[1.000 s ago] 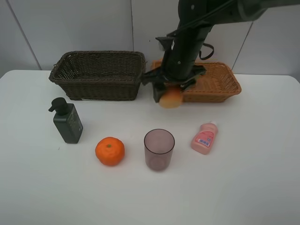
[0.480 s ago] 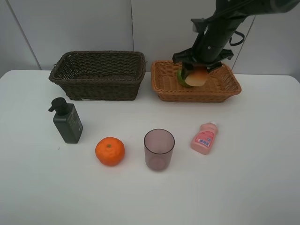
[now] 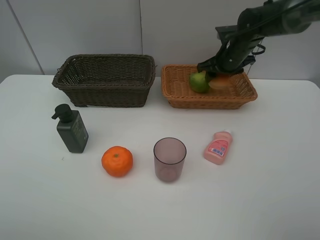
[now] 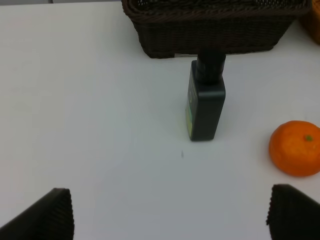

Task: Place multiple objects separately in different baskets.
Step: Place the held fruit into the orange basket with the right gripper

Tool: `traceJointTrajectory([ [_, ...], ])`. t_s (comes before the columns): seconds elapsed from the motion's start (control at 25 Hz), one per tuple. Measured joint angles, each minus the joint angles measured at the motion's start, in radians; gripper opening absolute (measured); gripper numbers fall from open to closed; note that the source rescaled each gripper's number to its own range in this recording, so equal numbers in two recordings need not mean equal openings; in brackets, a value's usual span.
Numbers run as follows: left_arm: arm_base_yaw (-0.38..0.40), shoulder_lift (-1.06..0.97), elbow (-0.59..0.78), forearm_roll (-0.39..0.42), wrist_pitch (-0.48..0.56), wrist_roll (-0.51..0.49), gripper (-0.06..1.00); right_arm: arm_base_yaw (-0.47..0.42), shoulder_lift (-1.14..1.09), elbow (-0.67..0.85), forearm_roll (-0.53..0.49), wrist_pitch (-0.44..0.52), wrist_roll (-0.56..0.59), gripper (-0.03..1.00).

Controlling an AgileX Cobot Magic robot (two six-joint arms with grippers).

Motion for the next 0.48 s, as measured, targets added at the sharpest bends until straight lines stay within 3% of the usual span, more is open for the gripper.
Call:
traceJointTrajectory([
  [0.4,0.000,0.000,0.000,0.000,0.000,0.000,1.00,0.000,0.041,0.000,-0.017,-0.042,0.000,0.12],
  [0.44,0.000,0.000,0.000,0.000,0.000,0.000,1.00,0.000,0.041,0.000,-0.018,-0.042,0.000,0.20],
  [0.48,0.000,0.000,0.000,0.000,0.000,0.000,1.00,0.000,0.041,0.000,-0.018,-0.042,0.000,0.36],
])
